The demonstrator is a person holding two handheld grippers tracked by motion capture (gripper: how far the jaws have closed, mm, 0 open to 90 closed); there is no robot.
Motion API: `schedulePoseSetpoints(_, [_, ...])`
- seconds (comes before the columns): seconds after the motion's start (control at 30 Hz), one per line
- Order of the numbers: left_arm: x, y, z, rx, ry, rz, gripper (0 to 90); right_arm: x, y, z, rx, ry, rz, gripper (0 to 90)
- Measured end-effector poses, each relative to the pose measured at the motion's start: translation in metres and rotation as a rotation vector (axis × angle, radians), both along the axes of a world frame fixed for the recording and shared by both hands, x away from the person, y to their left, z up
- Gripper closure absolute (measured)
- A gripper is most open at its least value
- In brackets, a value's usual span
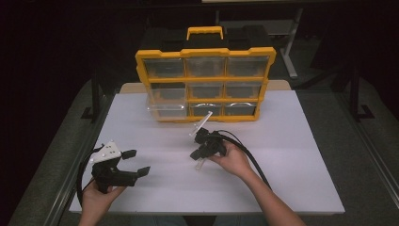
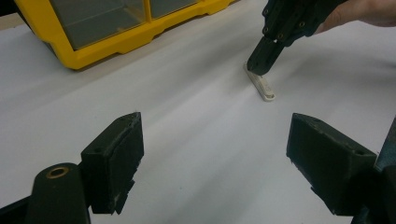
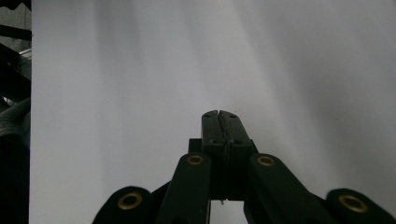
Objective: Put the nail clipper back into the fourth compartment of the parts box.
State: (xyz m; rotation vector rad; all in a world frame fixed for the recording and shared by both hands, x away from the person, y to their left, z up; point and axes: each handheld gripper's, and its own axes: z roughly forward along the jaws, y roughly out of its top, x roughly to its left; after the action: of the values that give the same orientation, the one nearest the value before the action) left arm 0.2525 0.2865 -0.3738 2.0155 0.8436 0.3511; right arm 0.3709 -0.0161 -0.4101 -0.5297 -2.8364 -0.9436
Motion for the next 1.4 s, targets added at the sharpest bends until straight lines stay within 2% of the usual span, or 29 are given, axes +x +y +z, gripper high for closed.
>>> schedulePoseSetpoints(0.37, [0.0, 0.0, 0.0, -0.001, 0.001, 0.0, 18.8, -0.004, 0.01, -0.014, -0.057, 0.003, 0.029, 88.5])
schedulePoseSetpoints(0.67, [0.0, 0.0, 0.0, -0.002, 0.0, 0.0, 18.8, -0.007, 0.012, -0.02, -0.091, 0.002, 0.042, 88.6])
schedulePoseSetpoints(1.03, [0.0, 0.0, 0.001, -0.002, 0.0, 0.0, 18.8, -0.013, 0.005, -0.02, -0.115, 0.004, 0.049, 88.6])
schedulePoseSetpoints(1.4, [0.0, -0.001, 0.001, 0.005, 0.001, -0.005, 18.8, -0.02, -0.013, -0.02, -0.124, 0.004, 0.033, 88.6])
